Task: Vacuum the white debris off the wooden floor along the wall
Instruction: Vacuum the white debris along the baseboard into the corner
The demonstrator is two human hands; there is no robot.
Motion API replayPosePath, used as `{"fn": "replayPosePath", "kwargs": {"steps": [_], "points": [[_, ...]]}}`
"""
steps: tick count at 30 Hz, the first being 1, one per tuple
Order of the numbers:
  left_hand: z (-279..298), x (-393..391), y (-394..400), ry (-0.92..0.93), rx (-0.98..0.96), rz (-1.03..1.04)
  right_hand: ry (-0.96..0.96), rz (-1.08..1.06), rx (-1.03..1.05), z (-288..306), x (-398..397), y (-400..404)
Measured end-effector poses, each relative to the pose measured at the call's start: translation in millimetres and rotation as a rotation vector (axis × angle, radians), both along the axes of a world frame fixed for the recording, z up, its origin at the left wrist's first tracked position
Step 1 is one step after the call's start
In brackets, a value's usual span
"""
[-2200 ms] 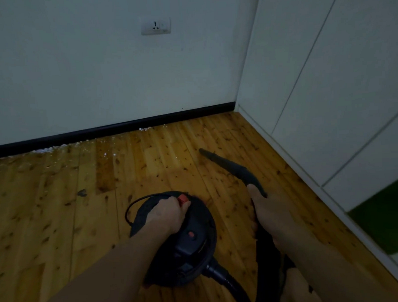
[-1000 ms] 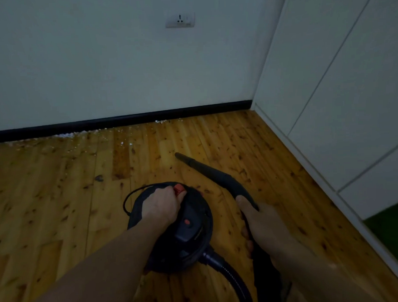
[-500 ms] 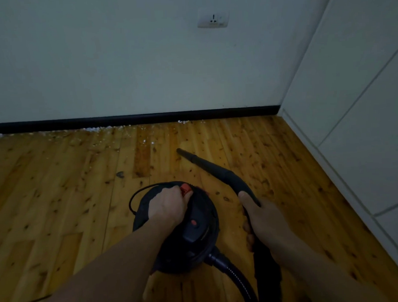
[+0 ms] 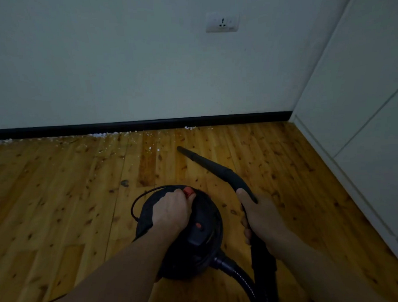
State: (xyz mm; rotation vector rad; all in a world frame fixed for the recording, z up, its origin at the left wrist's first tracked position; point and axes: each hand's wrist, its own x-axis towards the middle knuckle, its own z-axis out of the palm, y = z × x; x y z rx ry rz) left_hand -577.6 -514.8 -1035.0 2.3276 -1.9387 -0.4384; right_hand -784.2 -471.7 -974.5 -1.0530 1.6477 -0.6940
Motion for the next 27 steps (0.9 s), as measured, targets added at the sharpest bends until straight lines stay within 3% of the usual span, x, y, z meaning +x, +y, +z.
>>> {"fn": "replayPosePath", "kwargs": {"steps": [27], "points": [[-2, -4, -64, 0.070, -0.041, 0.121, 0.084, 0.059, -0.055, -23, 13, -84]]}}
